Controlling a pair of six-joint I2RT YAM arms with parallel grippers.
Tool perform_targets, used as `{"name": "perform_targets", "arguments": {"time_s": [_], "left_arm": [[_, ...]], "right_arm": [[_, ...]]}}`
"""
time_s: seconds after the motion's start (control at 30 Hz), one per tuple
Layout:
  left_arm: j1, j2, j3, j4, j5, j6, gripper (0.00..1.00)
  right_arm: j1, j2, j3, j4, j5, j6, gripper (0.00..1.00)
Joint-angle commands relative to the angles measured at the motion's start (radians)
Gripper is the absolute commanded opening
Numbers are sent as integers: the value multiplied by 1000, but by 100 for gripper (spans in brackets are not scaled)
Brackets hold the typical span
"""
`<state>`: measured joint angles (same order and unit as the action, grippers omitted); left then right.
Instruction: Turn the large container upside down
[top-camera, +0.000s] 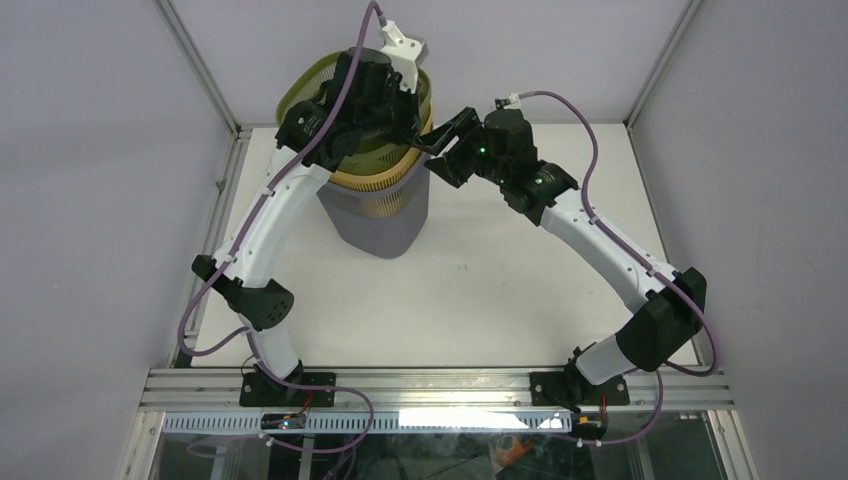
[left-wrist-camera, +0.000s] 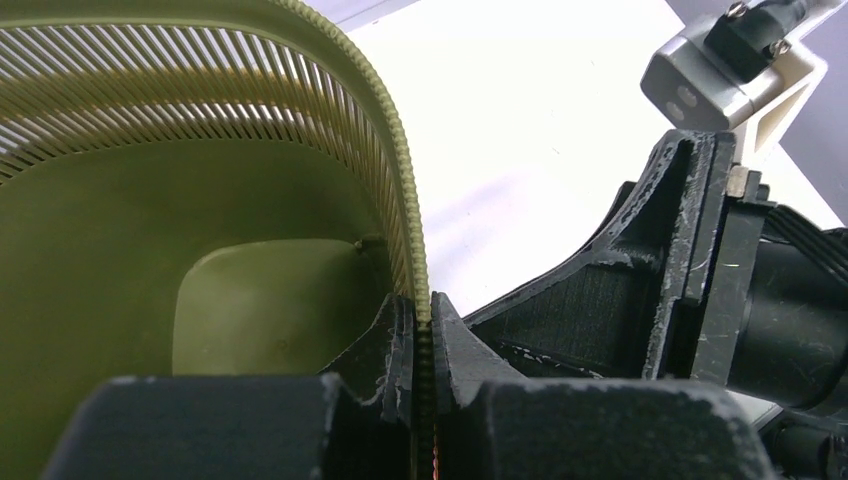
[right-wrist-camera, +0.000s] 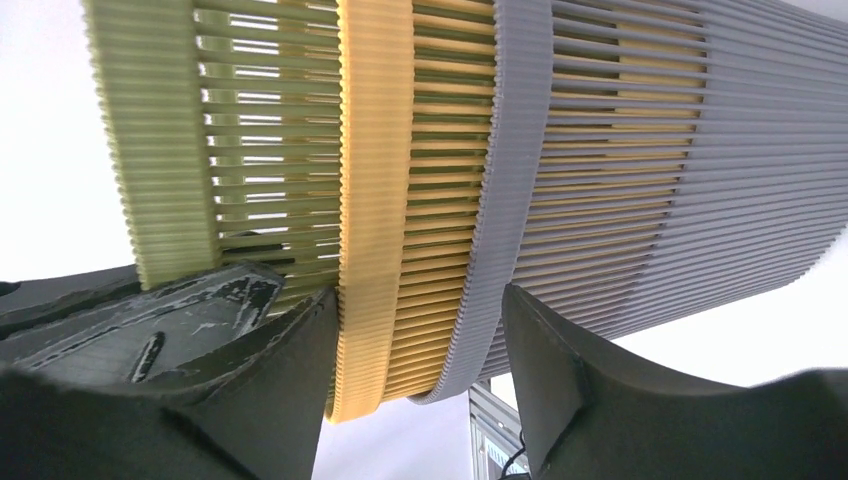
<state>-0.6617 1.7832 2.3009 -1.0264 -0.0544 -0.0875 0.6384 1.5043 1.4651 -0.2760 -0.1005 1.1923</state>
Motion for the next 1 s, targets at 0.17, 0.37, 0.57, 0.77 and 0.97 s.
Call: {"name": "perform_targets", "arguments": {"time_s": [0.17,0.37,0.57,0.77,0.97], "left_arm": [[-84,-22,252,310,212,-66,0],[-85,-63,277,381,131,-38,0],[-85,-123,256,486,96,-11,0],[-85,-189,211,663,73,27,0],[-84,-174,243,725,93,30,0]], "right_arm": [[10,65,-24,-117,81,28,62],[10,72,-37,-118,86,29,62],[9,78,-38,-145,117,13,61],[7,69,13,-181,161,-22,62],[7,67,64,-193,175,-48,61]]}}
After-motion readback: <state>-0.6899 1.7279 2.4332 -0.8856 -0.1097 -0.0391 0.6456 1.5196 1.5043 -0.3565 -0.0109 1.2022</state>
